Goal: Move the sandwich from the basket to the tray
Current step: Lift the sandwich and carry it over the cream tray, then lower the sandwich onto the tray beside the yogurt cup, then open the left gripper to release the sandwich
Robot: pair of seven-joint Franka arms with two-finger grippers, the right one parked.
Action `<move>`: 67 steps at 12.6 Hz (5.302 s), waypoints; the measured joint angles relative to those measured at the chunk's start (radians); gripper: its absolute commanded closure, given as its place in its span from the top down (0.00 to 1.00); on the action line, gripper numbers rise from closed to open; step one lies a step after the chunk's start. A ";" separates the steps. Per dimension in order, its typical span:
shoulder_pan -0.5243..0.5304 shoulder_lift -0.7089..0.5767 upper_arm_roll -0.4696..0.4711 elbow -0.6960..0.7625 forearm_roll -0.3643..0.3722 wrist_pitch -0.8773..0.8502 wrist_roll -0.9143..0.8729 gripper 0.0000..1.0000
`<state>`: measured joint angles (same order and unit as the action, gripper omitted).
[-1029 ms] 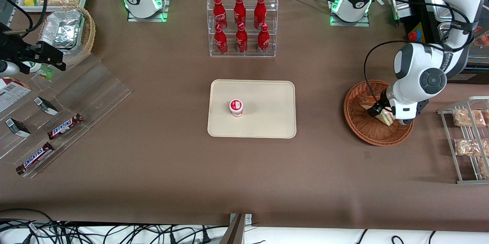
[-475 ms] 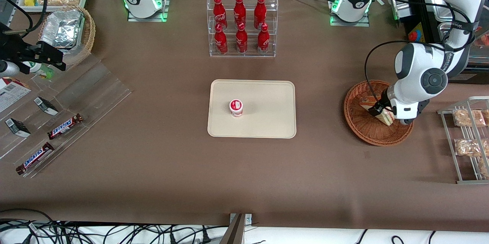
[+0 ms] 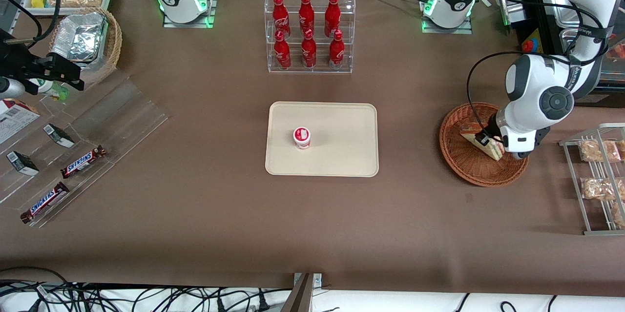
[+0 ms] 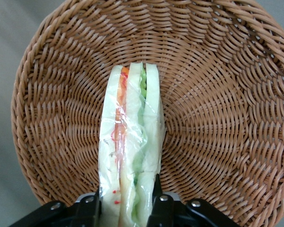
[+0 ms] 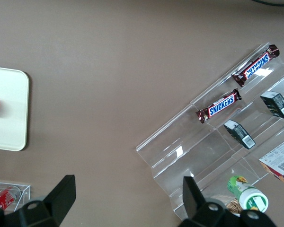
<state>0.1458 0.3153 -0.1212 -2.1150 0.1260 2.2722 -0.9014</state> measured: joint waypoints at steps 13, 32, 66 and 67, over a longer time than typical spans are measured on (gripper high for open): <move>-0.058 -0.014 -0.246 0.466 0.003 -0.601 0.140 0.42; -0.377 0.235 -0.352 0.471 0.116 -0.317 -0.010 0.40; -0.424 0.364 -0.344 0.618 0.283 -0.311 -0.142 1.00; -0.402 0.341 -0.346 0.620 0.277 -0.325 -0.141 1.00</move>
<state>-0.2566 0.6561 -0.4668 -1.4949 0.4032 1.9469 -1.0428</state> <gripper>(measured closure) 0.000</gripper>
